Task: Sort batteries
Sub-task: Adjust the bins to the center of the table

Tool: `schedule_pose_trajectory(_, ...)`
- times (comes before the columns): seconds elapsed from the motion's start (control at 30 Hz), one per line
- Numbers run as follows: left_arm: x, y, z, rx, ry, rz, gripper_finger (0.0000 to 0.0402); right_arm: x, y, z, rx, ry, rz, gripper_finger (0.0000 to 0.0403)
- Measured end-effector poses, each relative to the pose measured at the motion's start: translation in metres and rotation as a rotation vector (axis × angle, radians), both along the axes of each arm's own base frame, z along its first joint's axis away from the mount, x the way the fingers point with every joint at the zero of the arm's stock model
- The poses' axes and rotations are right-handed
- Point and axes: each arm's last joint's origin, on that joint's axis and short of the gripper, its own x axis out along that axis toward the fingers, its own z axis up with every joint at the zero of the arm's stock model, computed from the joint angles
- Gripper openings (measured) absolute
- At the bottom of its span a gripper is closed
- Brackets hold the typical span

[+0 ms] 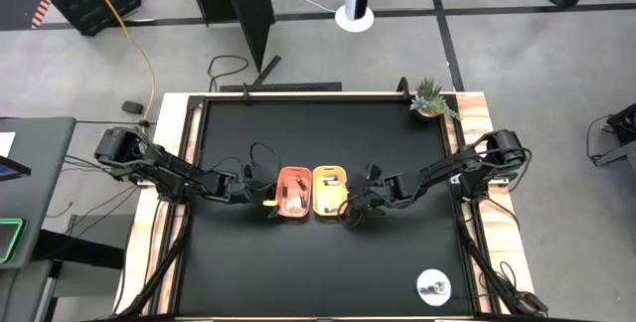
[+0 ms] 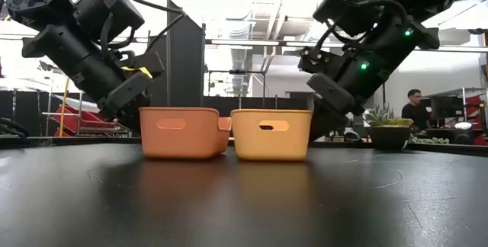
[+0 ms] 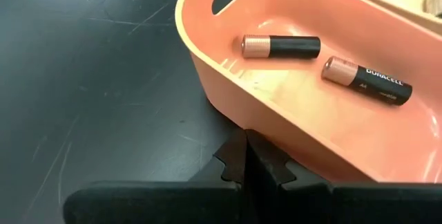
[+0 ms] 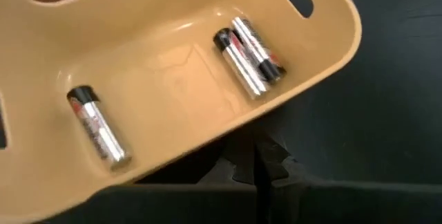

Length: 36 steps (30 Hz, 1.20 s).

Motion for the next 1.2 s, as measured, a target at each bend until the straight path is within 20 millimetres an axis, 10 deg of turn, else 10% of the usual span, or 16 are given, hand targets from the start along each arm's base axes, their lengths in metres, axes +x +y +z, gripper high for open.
schedule_pose_trajectory(0.63, 0.001, -0.004, 0.001, -0.039, -0.039, 0.014, 0.0, 0.003, 0.01, 0.004, 0.032, -0.025, 0.025, 0.0004)
schedule_pose_trajectory(1.2, -0.009, -0.003, 0.025, 0.025, -0.059, -0.035, 0.0073, -0.023, 0.016, 0.03, -0.061, 0.044, -0.013, 0.011)
